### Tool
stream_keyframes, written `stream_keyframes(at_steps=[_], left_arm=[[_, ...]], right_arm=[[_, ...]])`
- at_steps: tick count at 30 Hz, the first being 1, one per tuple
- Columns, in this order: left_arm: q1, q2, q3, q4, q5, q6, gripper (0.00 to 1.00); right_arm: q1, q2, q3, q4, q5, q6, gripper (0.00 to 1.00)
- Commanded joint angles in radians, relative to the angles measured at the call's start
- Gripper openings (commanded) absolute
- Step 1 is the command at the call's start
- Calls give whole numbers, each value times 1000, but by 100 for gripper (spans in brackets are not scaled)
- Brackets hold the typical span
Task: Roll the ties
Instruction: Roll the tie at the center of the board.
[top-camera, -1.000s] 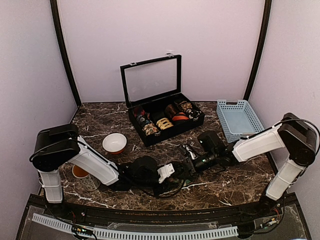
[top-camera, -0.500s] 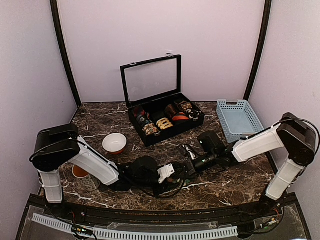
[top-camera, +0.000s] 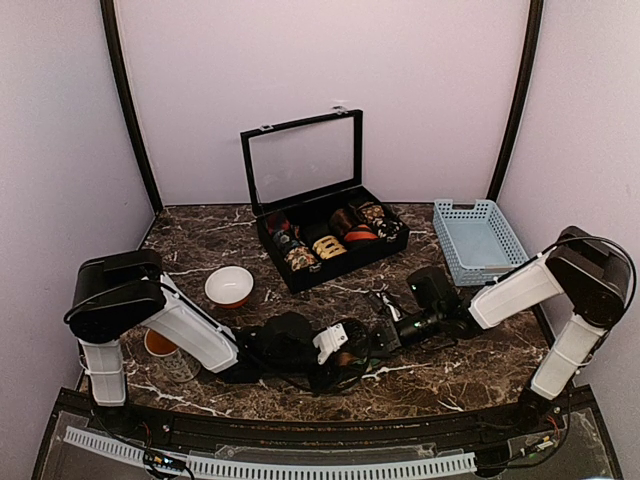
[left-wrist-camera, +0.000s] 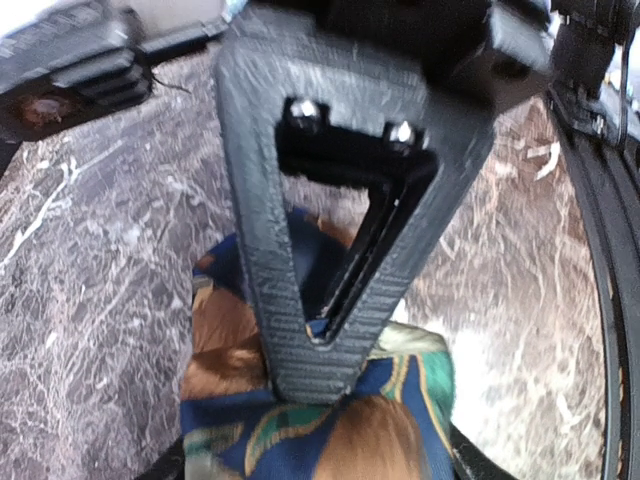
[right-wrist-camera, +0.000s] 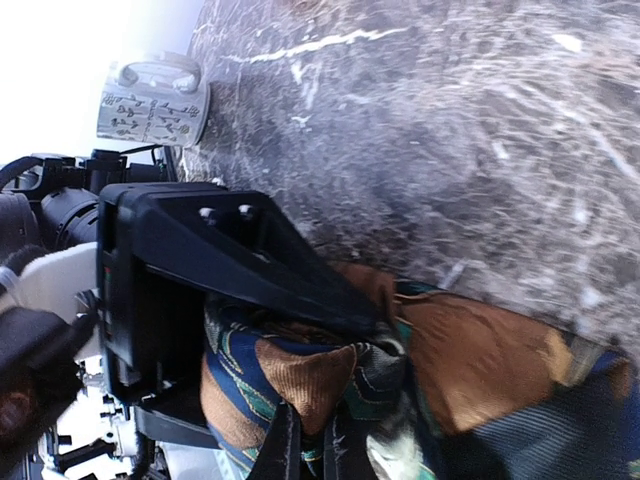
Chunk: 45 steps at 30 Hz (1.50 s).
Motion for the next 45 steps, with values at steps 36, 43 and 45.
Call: stream_keyframes(at_steps=[36, 43, 45], left_arm=[[1, 162, 56, -1, 17, -49, 23], [0, 162, 56, 6, 15, -48, 23], [0, 162, 55, 6, 12, -46, 23]], right_arm=[[-246, -97, 6, -341, 98, -160, 54], [-249, 1, 30, -340, 92, -177, 58], [-237, 6, 20, -311, 40, -171, 59]])
